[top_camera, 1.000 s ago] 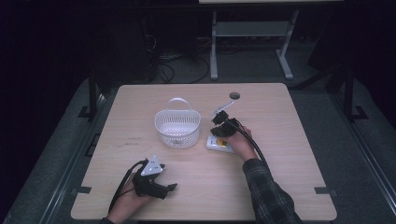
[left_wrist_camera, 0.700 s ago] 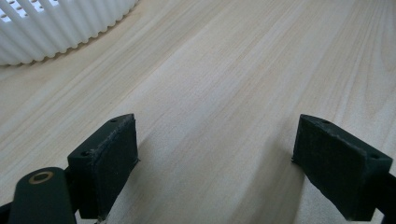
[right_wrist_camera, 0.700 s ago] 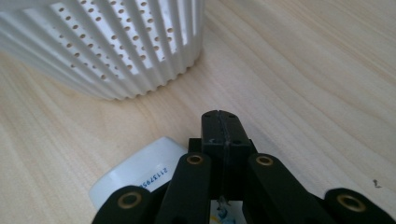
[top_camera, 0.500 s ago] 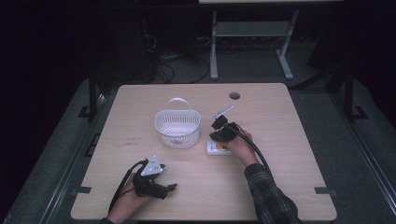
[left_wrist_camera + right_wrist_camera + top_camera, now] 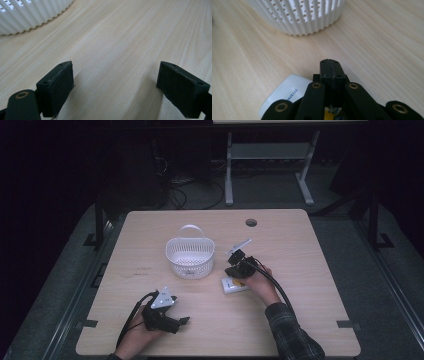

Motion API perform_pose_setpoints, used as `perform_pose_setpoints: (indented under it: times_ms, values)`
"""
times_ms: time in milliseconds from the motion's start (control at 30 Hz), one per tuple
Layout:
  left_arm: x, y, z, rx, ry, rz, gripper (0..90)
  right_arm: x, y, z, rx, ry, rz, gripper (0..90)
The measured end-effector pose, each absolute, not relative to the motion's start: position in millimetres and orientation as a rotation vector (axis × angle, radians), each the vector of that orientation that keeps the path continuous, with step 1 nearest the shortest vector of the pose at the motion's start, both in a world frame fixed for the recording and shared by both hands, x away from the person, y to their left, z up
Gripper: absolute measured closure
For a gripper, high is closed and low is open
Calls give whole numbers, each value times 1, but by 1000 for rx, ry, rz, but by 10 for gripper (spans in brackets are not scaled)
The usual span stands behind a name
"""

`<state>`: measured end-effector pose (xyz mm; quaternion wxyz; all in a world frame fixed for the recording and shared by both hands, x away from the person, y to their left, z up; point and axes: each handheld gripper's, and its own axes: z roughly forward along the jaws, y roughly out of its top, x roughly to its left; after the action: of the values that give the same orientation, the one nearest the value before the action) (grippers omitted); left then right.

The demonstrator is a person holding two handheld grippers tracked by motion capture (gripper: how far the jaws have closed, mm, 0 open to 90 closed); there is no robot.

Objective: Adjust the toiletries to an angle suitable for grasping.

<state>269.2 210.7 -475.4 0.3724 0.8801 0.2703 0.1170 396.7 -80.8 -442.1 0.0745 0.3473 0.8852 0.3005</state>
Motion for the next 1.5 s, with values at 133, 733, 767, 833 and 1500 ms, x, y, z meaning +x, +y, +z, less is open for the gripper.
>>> perform_pose_setpoints:
  times_ms: [133, 733, 767, 833, 1500]
  values:
    - [269, 211, -475, 2258, 691, 300, 128, 390, -81, -442, 1032, 2664, 895, 895]
    - [269, 210, -476, 2251, 696, 299, 129, 356, -84, -441, 983, 2697, 920, 895]
    - [269, 210, -476, 2251, 696, 299, 129, 354, -84, -441, 982, 2701, 925, 895]
    - [269, 210, -476, 2251, 696, 299, 128, 351, -85, -442, 978, 2703, 921, 895]
    - [268, 210, -476, 2249, 693, 301, 129, 315, -104, -446, 972, 2727, 951, 895]
